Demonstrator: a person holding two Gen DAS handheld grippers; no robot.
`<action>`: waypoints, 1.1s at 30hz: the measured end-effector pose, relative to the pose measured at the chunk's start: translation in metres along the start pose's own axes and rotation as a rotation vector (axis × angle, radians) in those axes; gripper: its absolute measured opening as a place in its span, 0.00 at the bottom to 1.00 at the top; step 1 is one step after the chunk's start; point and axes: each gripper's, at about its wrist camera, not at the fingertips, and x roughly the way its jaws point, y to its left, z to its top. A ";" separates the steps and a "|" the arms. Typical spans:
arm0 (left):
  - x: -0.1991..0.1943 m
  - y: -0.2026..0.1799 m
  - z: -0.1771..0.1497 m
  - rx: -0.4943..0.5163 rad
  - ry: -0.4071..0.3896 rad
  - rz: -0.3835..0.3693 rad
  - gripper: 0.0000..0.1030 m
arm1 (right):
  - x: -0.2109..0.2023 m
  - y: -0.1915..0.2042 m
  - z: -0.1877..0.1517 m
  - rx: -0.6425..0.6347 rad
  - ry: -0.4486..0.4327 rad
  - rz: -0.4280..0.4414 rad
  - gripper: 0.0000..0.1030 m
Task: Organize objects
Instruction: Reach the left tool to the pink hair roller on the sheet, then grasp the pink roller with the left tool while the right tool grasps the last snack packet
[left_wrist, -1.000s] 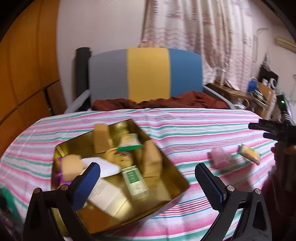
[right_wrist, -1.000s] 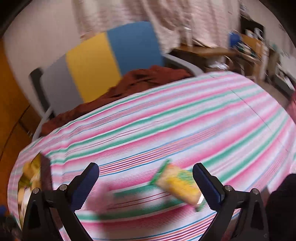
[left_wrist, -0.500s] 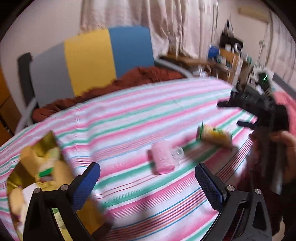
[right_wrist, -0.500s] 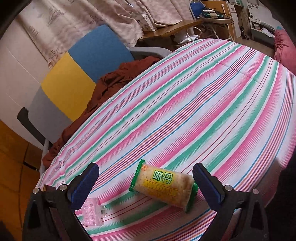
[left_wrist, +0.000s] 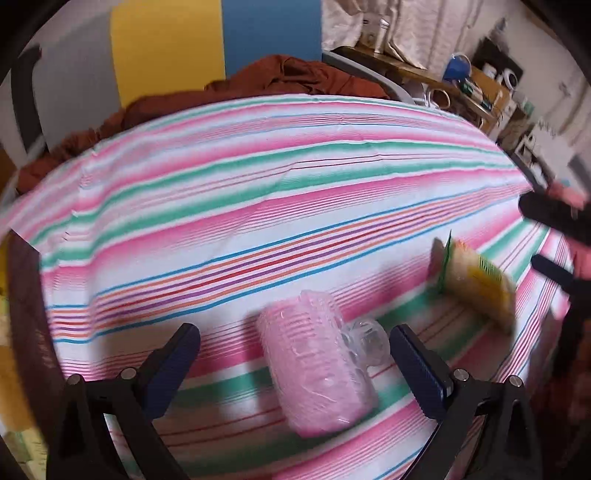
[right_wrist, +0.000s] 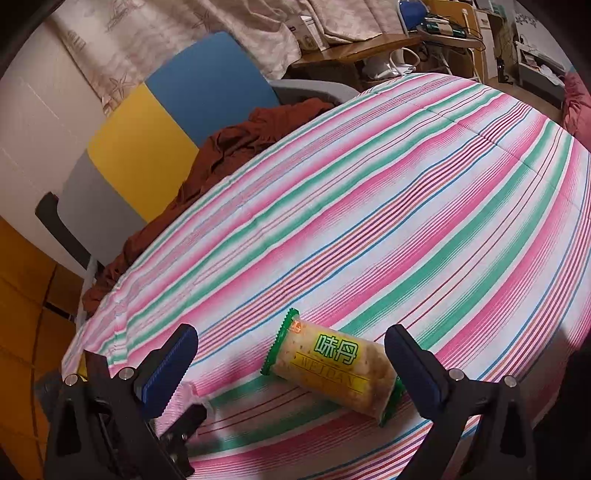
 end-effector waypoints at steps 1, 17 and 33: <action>0.002 0.002 0.000 -0.007 0.004 -0.007 1.00 | 0.001 0.001 0.000 -0.007 0.006 -0.007 1.00; -0.008 0.021 -0.018 -0.046 -0.003 -0.059 1.00 | 0.007 0.001 -0.002 -0.040 0.037 -0.071 1.00; -0.010 0.019 -0.018 -0.048 -0.002 0.079 0.70 | 0.010 -0.005 -0.001 -0.024 0.046 -0.108 1.00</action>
